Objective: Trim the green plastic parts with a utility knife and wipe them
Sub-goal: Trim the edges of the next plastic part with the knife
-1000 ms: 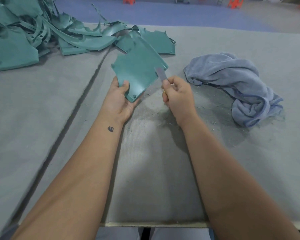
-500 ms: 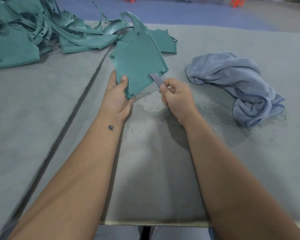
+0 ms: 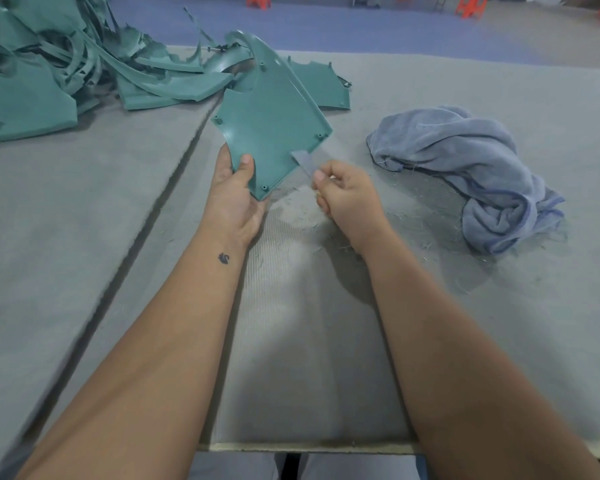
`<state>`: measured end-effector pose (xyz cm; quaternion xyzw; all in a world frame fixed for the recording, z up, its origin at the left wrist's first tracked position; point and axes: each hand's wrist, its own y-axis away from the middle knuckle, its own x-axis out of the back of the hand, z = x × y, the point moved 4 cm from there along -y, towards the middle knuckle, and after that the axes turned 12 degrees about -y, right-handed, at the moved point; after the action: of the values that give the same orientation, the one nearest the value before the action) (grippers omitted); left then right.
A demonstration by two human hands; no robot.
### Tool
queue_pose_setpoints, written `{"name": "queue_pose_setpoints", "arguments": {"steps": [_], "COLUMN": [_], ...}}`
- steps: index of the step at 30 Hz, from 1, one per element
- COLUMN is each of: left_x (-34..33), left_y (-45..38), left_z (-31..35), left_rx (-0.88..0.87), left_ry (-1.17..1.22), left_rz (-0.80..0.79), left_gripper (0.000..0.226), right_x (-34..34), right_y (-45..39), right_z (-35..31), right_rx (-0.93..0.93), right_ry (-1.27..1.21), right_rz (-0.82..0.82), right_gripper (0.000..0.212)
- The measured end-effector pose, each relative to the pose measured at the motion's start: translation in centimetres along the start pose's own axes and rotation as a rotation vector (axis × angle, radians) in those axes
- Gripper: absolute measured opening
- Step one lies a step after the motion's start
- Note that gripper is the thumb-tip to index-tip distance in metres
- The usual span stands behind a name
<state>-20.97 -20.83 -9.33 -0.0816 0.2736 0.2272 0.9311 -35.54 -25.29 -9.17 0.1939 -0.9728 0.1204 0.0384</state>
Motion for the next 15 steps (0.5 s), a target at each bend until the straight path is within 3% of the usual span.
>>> {"name": "queue_pose_setpoints", "arguments": {"steps": [4,7,12,15], "left_x": [0.0,0.1,0.6,1.0], "left_y": [0.2,0.2,0.4,0.2], "left_z": [0.1,0.3,0.9,1.3], "left_rx": [-0.005,0.022,0.054,0.076], "left_ry": [-0.029,-0.069,-0.182,-0.247], "left_rz": [0.001,0.029,0.027,0.0], "left_gripper": [0.032,0.031,0.032,0.031], "right_x": [-1.0,-1.0,2.2,3.9], "right_y": [0.2,0.6,0.4,0.3], "right_z": [-0.2,-0.5,-1.5,-1.4], "right_rx": [0.07,0.077,0.08,0.039], "right_ry": [0.342,0.153,-0.312,-0.484], "right_rz": [-0.138,-0.14,0.335,0.48], "right_gripper": [0.031,0.028,0.014,0.008]}}
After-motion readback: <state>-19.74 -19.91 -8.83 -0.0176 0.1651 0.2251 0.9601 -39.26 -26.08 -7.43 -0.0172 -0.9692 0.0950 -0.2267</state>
